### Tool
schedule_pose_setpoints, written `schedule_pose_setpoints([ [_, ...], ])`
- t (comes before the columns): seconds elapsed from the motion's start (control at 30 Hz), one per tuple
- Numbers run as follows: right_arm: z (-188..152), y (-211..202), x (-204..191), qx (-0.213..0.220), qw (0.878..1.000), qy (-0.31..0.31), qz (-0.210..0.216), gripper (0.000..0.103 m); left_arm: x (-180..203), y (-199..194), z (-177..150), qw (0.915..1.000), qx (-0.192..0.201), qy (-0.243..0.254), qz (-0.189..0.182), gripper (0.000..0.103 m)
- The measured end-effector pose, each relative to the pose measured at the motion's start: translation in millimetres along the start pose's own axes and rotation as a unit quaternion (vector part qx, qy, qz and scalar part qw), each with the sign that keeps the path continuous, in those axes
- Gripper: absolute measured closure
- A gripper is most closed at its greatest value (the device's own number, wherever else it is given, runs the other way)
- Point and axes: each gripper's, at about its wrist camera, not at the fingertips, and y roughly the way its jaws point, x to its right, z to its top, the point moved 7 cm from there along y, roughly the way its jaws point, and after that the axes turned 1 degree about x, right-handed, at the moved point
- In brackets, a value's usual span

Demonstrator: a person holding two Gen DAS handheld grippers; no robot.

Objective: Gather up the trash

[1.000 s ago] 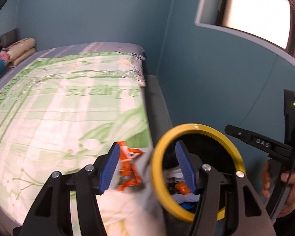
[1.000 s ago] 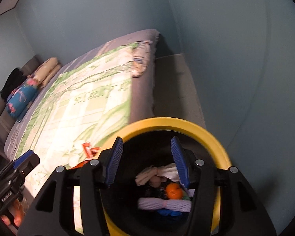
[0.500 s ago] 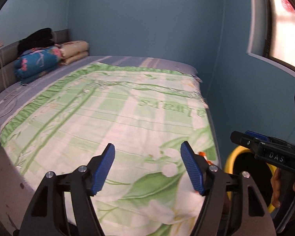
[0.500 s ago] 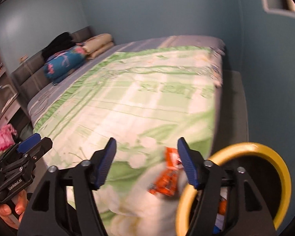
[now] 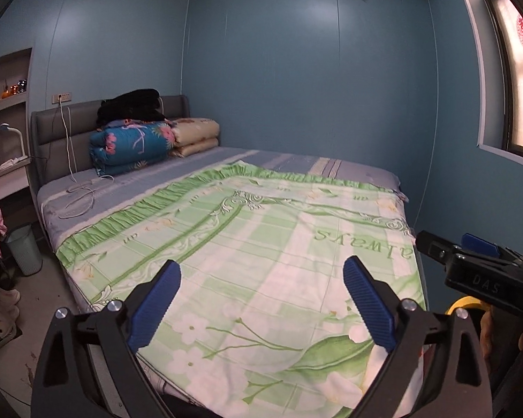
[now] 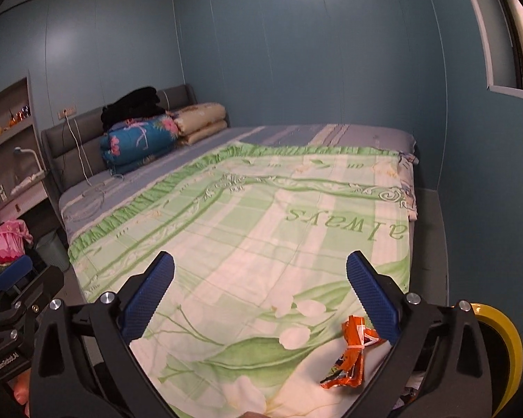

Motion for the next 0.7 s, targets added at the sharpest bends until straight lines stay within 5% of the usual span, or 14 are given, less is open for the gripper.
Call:
schedule_pose_setpoints([
  [0.7, -17.6, -50.6, -16.3, 0.070, 0.997, -0.028, -0.019, 0.008, 0.6, -55.9, -5.3, 0.9976, 0.060, -0.034, 0.006, 0.008],
])
